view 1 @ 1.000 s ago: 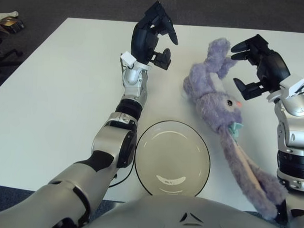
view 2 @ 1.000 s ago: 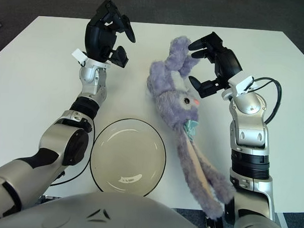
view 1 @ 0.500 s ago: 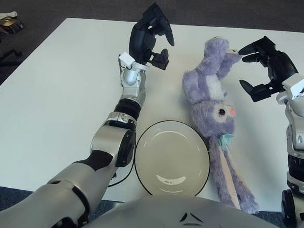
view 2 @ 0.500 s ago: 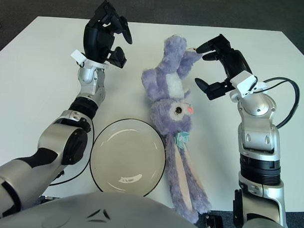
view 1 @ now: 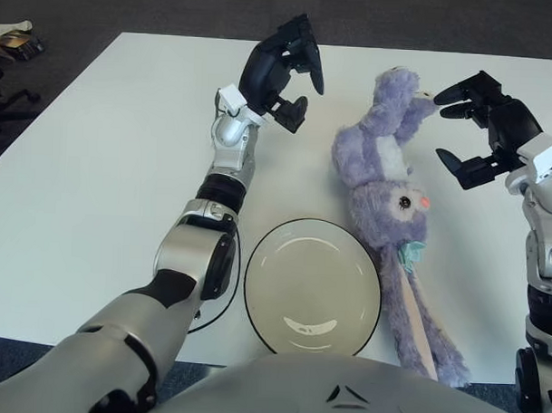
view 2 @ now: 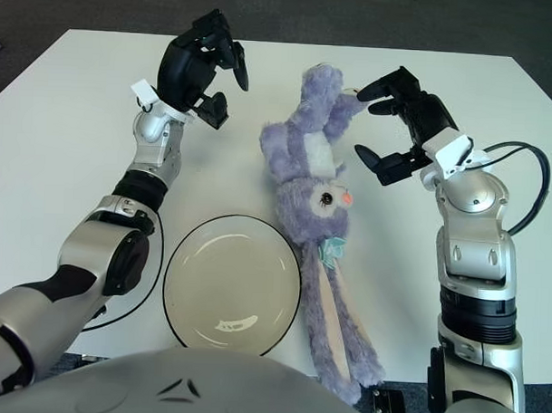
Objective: Put the doll into the plate.
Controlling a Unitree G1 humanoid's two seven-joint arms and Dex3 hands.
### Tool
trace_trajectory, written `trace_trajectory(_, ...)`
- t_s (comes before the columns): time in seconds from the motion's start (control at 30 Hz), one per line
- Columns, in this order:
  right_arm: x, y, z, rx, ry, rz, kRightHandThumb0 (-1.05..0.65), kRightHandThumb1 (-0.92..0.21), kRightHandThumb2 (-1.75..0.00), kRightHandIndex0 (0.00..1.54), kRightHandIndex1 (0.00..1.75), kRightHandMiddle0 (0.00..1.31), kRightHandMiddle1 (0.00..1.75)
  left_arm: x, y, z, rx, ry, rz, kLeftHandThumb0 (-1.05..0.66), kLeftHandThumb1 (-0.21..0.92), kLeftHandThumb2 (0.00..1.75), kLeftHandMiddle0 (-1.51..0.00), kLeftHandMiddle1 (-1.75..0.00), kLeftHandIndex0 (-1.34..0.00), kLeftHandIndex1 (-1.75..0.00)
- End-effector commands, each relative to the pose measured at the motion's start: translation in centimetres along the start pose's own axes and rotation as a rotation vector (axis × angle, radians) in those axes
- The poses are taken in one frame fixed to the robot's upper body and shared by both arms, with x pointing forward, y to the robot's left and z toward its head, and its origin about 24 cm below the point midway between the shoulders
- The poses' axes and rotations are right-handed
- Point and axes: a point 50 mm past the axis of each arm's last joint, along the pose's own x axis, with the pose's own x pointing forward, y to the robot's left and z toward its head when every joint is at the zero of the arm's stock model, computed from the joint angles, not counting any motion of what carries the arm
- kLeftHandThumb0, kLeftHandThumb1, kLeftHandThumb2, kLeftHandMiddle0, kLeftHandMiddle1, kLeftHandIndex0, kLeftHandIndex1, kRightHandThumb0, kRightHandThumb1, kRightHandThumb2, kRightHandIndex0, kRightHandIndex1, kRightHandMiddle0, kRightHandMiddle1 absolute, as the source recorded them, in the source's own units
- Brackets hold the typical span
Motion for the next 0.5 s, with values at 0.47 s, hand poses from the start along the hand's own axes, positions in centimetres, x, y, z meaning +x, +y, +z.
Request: trace_trajectory(0.47, -1.05, -0.37, 1.86, -0.041, -0.022, -0.016, -0.08, -0.06, -1.40, 0.06, 1.00, 0.13, 1.36, -0.56, 0.72, -0.32, 0.018, 0.058, -0.021, 0.00, 0.02, 1.51, -0.95, -1.30, -0.68, -1.75)
